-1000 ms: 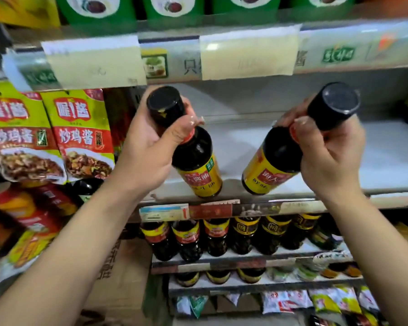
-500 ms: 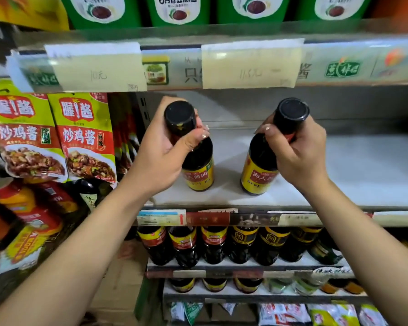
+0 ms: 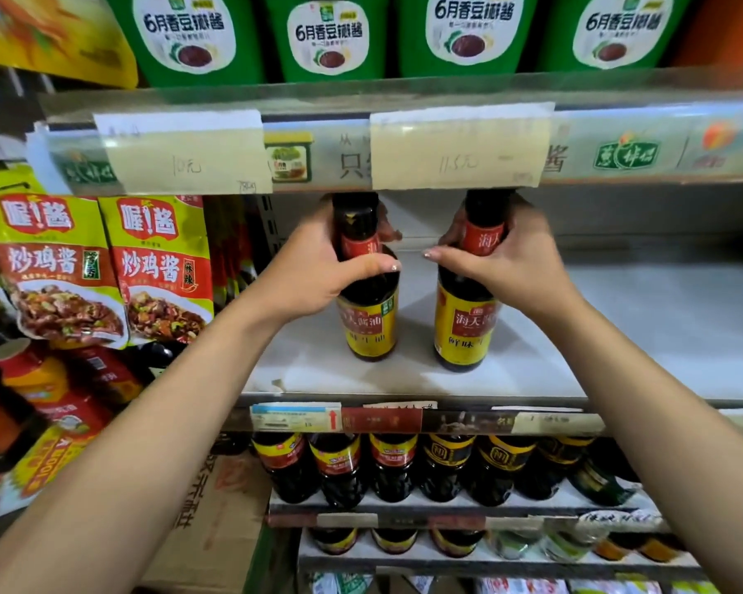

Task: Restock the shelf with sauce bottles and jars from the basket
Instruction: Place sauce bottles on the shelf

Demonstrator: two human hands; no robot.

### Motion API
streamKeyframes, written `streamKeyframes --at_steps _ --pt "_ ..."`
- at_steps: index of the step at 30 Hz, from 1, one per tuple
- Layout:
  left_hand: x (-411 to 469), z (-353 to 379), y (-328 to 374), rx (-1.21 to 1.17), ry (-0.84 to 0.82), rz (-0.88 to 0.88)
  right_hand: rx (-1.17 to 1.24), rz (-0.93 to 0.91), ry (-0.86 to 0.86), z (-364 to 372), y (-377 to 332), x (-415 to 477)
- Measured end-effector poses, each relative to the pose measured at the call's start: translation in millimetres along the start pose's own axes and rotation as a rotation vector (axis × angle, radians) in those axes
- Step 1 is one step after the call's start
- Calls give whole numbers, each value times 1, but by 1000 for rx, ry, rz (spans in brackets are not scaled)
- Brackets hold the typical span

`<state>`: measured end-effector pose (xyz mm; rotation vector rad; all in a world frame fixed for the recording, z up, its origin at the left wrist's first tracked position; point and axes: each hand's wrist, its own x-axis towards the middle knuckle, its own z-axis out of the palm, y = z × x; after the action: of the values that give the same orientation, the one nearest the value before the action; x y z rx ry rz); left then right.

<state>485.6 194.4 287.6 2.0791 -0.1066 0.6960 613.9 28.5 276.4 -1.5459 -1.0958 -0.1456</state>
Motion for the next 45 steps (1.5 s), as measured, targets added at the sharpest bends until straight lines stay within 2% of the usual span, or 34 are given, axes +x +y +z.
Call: streamKeyframes --at_steps 3,10,14,25,28,31,34,37,45 --pt "8 -1 -7 -24 -9 -41 45 49 8 1 6 8" --pt "24 7 -23 -60 -29 -136 -34 115 85 -6 17 19" --pt "39 8 -30 -77 15 -178 -35 131 141 -8 22 21" --pt "44 8 -47 -132 138 -204 104 182 142 -6 39 15" --pt "29 11 -58 -222 222 -205 159 166 111 -6 50 -7" --pt "0 18 -81 -271 151 -317 193 284 35 -6 70 -35" --pt "-26 29 -106 -263 68 -423 171 418 -151 -6 87 -54" --pt "-39 40 -121 -222 18 -462 154 481 -253 -4 98 -62" --pt "-40 47 -130 -185 53 -440 64 507 -176 2 116 -65"
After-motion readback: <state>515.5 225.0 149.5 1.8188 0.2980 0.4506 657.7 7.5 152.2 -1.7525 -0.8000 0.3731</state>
